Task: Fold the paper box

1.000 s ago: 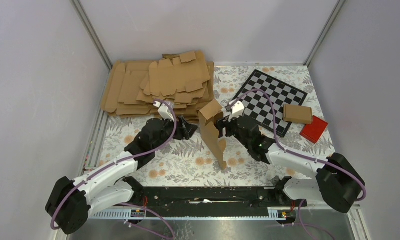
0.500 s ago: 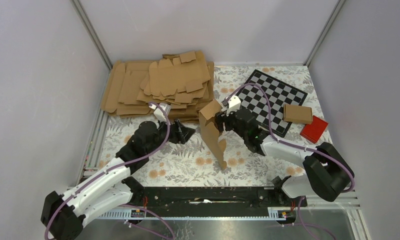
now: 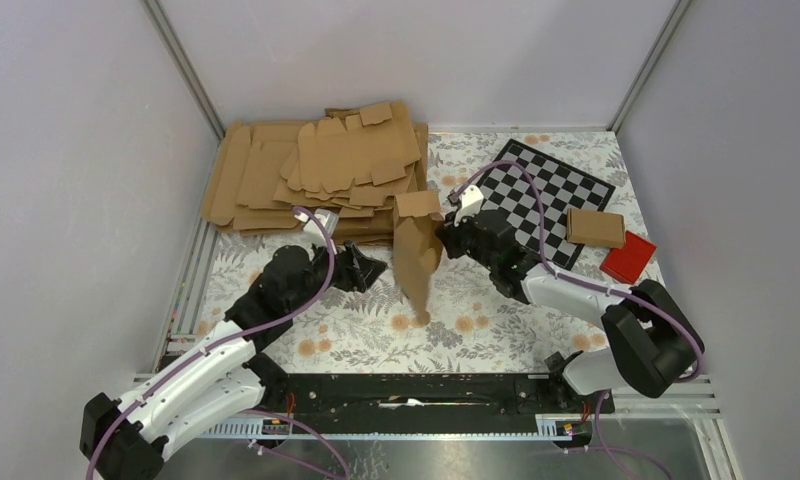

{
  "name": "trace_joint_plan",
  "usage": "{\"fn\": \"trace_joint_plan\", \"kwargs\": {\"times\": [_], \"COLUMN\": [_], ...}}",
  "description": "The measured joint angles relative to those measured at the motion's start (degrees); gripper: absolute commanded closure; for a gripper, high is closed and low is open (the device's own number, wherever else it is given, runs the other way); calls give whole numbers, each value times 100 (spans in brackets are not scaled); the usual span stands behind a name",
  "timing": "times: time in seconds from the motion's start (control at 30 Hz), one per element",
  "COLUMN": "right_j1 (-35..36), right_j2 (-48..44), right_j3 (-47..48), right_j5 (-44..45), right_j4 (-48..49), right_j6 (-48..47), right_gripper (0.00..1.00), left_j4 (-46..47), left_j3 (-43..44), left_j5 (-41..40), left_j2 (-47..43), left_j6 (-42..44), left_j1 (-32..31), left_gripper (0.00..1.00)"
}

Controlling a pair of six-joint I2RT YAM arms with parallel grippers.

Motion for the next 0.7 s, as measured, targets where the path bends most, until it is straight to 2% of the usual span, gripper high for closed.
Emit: {"fn": "trace_joint_plan", "kwargs": {"times": [0.23, 0.5, 0.63, 0.7], "right_j1": [0, 0, 0, 0], "right_j2": [-400, -1526, -1523, -1517], "right_j3": [177, 83, 389, 492], "right_j5": [503, 2618, 3488, 3727], "right_j4": [-866, -2081, -2929, -3268], "right_j6": [232, 1377, 1917, 2240], "right_gripper": [100, 100, 100, 100], "left_j4": [4, 59, 234, 411], "left_j3": [0, -4, -13, -13], "left_j5": [0, 22, 90, 164], "left_j2": [4, -15, -98, -72], "left_j6": [31, 31, 39, 50], "left_j1": [0, -2, -2, -4], "left_gripper": [37, 37, 27, 16]}}
